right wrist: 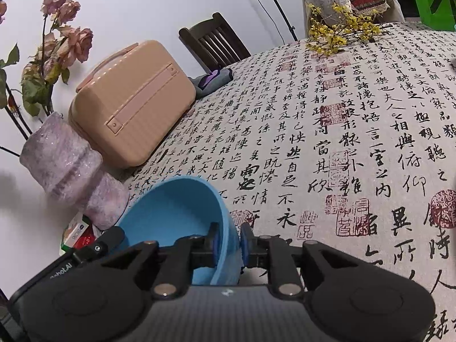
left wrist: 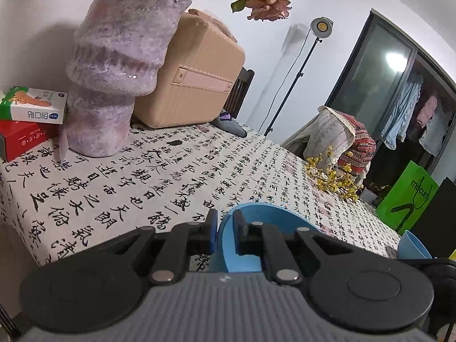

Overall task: Organize plates and bowls
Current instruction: 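Open both grippers to release the blue bowls onto the table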

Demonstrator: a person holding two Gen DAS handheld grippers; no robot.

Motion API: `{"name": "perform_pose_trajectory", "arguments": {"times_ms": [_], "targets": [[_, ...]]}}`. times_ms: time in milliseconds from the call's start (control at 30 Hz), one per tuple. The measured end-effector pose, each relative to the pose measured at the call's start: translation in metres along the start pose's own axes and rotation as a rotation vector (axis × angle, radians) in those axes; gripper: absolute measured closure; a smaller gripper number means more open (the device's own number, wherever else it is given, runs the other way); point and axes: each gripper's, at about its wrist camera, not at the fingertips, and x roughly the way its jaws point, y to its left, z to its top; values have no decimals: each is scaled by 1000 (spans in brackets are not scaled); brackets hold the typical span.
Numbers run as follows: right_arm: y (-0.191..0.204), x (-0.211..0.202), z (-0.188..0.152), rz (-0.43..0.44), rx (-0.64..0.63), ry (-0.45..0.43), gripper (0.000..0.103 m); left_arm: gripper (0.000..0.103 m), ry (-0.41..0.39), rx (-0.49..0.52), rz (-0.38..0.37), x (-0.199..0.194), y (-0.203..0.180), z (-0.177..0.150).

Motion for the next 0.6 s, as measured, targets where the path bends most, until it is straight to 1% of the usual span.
{"name": "perform_pose_trajectory", "arguments": {"times_ms": [100, 133, 167, 200, 233, 267, 300, 367, 400, 433, 467, 533, 567, 600], "targets": [[1, -2, 1, -5, -9, -14, 84, 92, -7, 1, -1, -1, 1, 1], [1, -4, 1, -6, -11, -19, 83, 91, -9, 2, -2, -2, 2, 1], [0, -5, 1, -6, -12, -21, 81, 90, -10, 3, -4, -2, 2, 2], [0, -6, 2, -5, -13, -25, 75, 88, -11, 4, -5, -2, 2, 2], [-1, -7, 2, -3, -14, -29, 68, 82, -13, 6, -5, -3, 3, 2], [-2, -8, 1, 0, -16, -35, 63, 75, -17, 9, -3, -4, 3, 2], [-2, -10, 1, 3, -20, -41, 57, 72, -22, 13, -2, -5, 3, 2], [-2, -13, 0, 4, -30, -55, 51, 66, -33, 25, -1, -9, 4, 1], [-3, -16, -2, 9, -38, -64, 47, 64, -40, 33, -5, -11, 4, 1], [-3, -18, -2, 13, -44, -72, 42, 57, -49, 40, -7, -14, 5, 0], [-4, -20, -4, 18, -52, -81, 39, 49, -59, 45, -7, -17, 6, 0], [-4, -26, -7, 24, -75, -108, 26, 41, -90, 59, -4, -25, 8, -1], [-5, -29, -9, 30, -89, -123, 23, 36, -107, 72, 0, -29, 8, -2], [-6, -34, -13, 43, -107, -142, 17, 33, -126, 88, 4, -33, 9, -3]]}}
